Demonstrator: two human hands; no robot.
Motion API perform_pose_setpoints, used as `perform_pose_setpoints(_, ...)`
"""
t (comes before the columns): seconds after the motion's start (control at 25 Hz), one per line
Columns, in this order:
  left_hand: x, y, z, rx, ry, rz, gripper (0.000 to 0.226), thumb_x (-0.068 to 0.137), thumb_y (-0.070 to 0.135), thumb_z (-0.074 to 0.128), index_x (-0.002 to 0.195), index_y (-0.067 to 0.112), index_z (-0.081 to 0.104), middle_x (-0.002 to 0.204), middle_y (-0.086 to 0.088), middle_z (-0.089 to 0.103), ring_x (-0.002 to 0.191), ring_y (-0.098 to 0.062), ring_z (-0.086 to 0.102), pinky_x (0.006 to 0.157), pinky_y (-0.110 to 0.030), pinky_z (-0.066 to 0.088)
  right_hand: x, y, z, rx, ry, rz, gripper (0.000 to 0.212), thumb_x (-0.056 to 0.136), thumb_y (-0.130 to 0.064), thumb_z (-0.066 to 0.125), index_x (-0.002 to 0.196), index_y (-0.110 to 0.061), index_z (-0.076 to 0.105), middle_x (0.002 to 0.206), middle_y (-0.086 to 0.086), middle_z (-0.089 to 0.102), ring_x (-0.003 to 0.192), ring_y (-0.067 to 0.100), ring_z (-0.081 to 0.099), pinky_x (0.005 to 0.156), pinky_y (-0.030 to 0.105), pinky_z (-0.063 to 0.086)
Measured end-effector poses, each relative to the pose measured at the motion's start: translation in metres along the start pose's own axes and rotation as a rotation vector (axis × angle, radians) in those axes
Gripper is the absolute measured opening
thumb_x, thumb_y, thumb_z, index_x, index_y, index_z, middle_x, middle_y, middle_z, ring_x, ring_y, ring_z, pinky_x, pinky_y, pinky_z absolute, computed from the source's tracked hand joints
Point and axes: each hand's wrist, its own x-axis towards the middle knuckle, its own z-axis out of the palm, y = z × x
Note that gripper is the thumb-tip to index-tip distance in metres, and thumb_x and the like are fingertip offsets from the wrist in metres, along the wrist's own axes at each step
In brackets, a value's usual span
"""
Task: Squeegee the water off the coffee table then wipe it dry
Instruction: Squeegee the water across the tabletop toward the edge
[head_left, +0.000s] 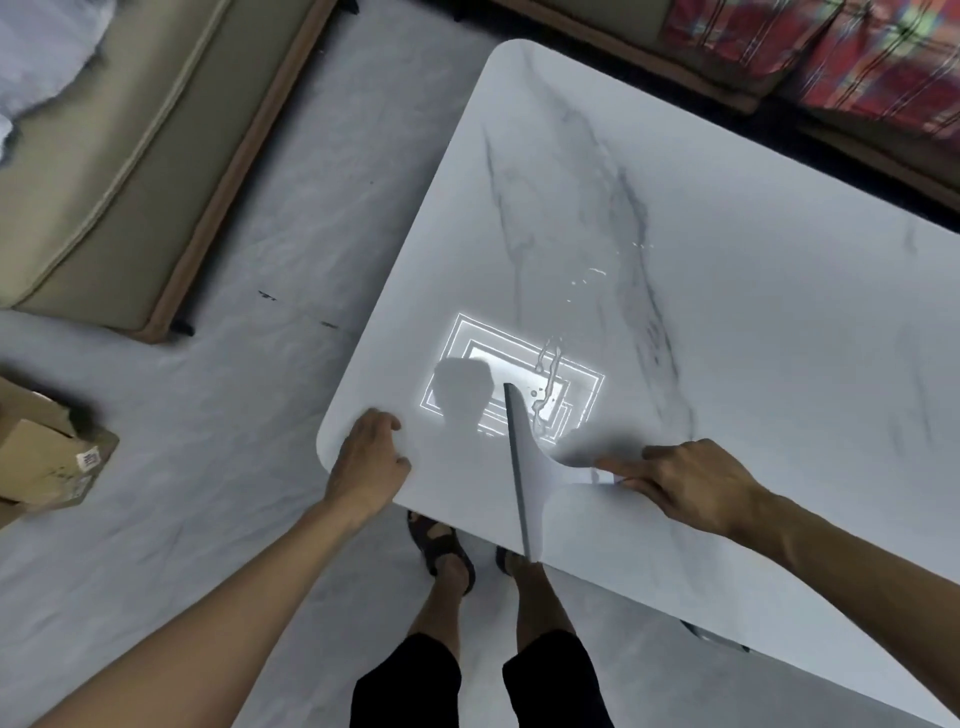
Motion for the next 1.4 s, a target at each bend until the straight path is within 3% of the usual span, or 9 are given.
perform_pose_setpoints(0.08,0.005,0.022,0.013,0.027,-0.078,0.033,0.039,0.084,0.012,0.057,0.121,0.011,0.046,0.127,-0.006,0.043,0.115,-0.024,0.048,0.100,-0.038,0.044,-0.018,0.021,0.003,-0.006,-0.044,0.037,0.049,0.094,-0.057,0.006,0.135,-0.064,0.030,0.084,-0.008,0.061,0.070,0.019,0.064,0.055,0.026,0.035)
perform_pose_setpoints(0.24,0.011,0.056,0.034,0.081,-0.177,0.038,0.041,0.083,0.017,0.059,0.122,0.013,0.047,0.126,-0.006,0.035,0.113,-0.024,0.047,0.096,-0.033,0.044,-0.042,0.050,0.003,0.001,-0.037,0.036,0.037,0.099,-0.050,0.033,0.134,-0.064,0.035,0.079,-0.006,0.063,0.066,0.025,0.064,0.053,0.028,0.032)
perform_pose_setpoints(0.36,0.009,0.071,0.042,0.094,-0.207,-0.014,0.039,0.085,0.017,0.058,0.122,0.012,0.047,0.128,-0.007,0.034,0.112,-0.026,0.049,0.093,-0.032,0.045,-0.062,0.078,0.001,-0.052,-0.035,0.047,0.037,0.099,-0.050,0.033,0.133,-0.064,0.035,0.077,-0.006,0.061,0.065,0.023,0.063,0.052,0.027,0.030)
perform_pose_setpoints(0.6,-0.008,0.095,0.050,0.011,-0.047,-0.172,0.040,0.087,0.010,0.054,0.126,0.014,0.049,0.126,-0.005,0.052,0.106,-0.023,0.056,0.085,-0.030,0.045,-0.095,0.117,-0.020,-0.079,-0.128,0.088,0.039,0.098,-0.054,0.020,0.135,-0.064,0.027,0.082,-0.007,0.061,0.070,0.021,0.063,0.055,0.028,0.030)
perform_pose_setpoints(0.68,-0.013,0.104,0.052,-0.024,0.051,-0.197,0.029,0.086,0.005,0.054,0.114,0.014,0.054,0.115,-0.007,0.059,0.095,-0.022,0.057,0.076,-0.029,0.046,-0.084,0.104,-0.023,-0.071,-0.155,-0.018,0.040,0.099,-0.054,0.018,0.135,-0.059,0.035,0.091,-0.006,0.064,0.076,0.023,0.064,0.058,0.029,0.035)
perform_pose_setpoints(0.8,-0.019,0.112,0.050,-0.152,0.203,-0.271,0.018,0.087,0.000,0.056,0.095,0.016,0.056,0.095,-0.009,0.064,0.079,-0.021,0.058,0.066,-0.028,0.046,-0.034,0.054,-0.016,-0.031,-0.254,-0.333,0.038,0.103,-0.042,0.028,0.140,-0.048,0.038,0.105,0.003,0.066,0.088,0.031,0.065,0.065,0.034,0.042)
perform_pose_setpoints(1.0,-0.025,0.104,0.048,-0.179,0.315,-0.371,0.012,0.088,0.009,0.060,0.096,0.017,0.058,0.091,-0.004,0.067,0.079,-0.025,0.061,0.067,-0.030,0.047,0.031,-0.019,0.002,-0.199,-0.272,-0.624,0.043,0.101,-0.027,0.042,0.142,-0.038,0.039,0.106,0.006,0.066,0.090,0.030,0.064,0.064,0.030,0.036)
perform_pose_setpoints(1.2,-0.023,0.102,0.064,-0.182,0.207,-0.406,0.026,0.092,0.011,0.054,0.117,0.011,0.054,0.121,-0.007,0.063,0.104,-0.026,0.058,0.081,-0.031,0.043,0.045,0.032,-0.001,-0.181,-0.170,-0.566,0.040,0.101,-0.032,0.039,0.139,-0.045,0.041,0.116,-0.002,0.065,0.107,0.025,0.060,0.081,0.033,0.044)
perform_pose_setpoints(1.4,-0.014,0.121,0.070,-0.213,0.153,-0.357,0.034,0.085,0.005,0.064,0.117,0.009,0.054,0.118,-0.008,0.061,0.105,-0.025,0.058,0.085,-0.031,0.045,0.023,0.126,-0.025,-0.065,-0.094,-0.343,0.034,0.100,-0.047,0.035,0.131,-0.060,0.042,0.106,-0.009,0.065,0.099,0.021,0.063,0.066,0.028,0.036)
